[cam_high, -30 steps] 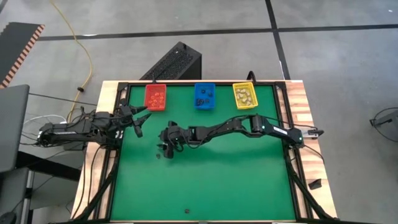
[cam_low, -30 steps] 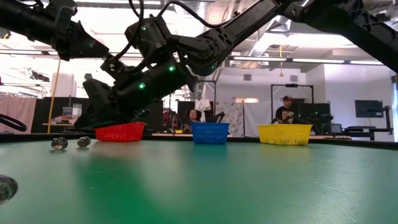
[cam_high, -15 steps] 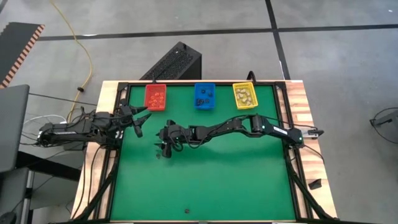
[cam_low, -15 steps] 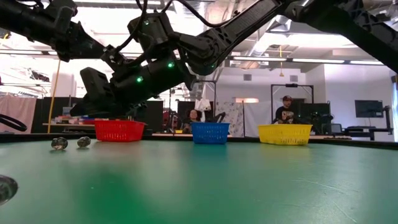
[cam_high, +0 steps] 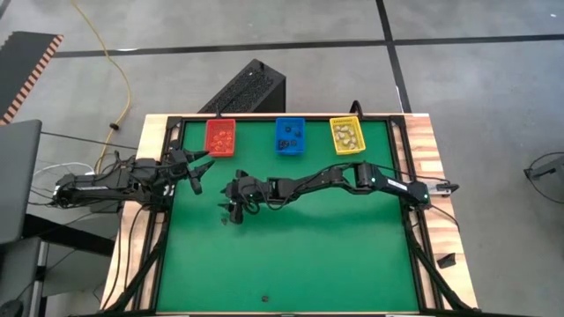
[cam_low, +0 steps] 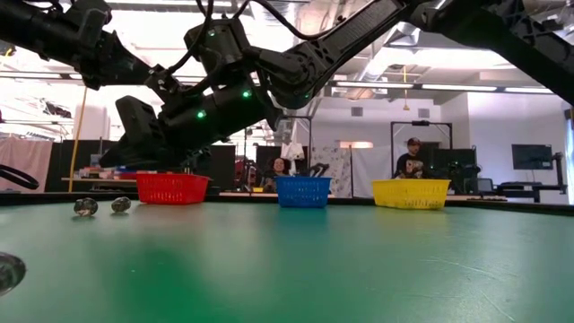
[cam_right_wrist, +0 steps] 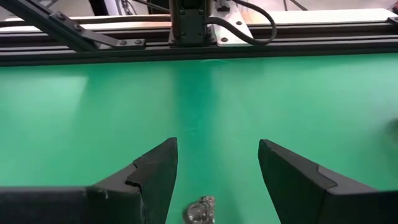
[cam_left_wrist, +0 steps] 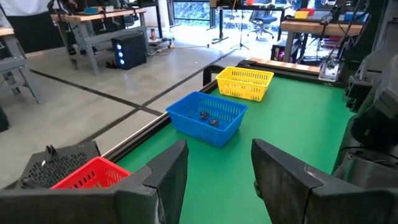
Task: Sort Halloween decoration
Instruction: Put the black skull toy into the blue bin
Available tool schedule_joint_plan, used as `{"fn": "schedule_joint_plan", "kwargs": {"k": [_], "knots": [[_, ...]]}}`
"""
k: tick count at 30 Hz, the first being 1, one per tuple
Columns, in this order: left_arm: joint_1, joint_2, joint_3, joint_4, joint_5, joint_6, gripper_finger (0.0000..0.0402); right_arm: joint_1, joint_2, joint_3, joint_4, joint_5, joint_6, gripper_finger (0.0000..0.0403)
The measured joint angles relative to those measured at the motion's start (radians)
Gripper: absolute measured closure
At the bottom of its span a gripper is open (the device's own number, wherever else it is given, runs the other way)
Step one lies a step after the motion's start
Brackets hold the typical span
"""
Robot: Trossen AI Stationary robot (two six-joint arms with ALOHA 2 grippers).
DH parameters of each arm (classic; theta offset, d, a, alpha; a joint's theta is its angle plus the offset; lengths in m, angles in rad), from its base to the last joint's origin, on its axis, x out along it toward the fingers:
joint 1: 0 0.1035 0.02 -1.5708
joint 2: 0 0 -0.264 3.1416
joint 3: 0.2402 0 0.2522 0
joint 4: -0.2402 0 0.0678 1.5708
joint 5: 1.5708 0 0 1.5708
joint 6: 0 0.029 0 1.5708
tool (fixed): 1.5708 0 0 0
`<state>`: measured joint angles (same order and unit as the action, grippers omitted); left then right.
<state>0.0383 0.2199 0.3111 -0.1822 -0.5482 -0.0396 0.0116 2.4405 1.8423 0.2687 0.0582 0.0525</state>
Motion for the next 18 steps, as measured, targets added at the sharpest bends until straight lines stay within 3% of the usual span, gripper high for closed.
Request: {"fn": "schedule_joint_plan", "kwargs": {"k": [18], "knots": [[0.000,0.000,0.000,-0.008,-0.001,0.003,0.0233,0.003,0.000,0.000,0.015,-0.068,-0.082,0.0147]]}}
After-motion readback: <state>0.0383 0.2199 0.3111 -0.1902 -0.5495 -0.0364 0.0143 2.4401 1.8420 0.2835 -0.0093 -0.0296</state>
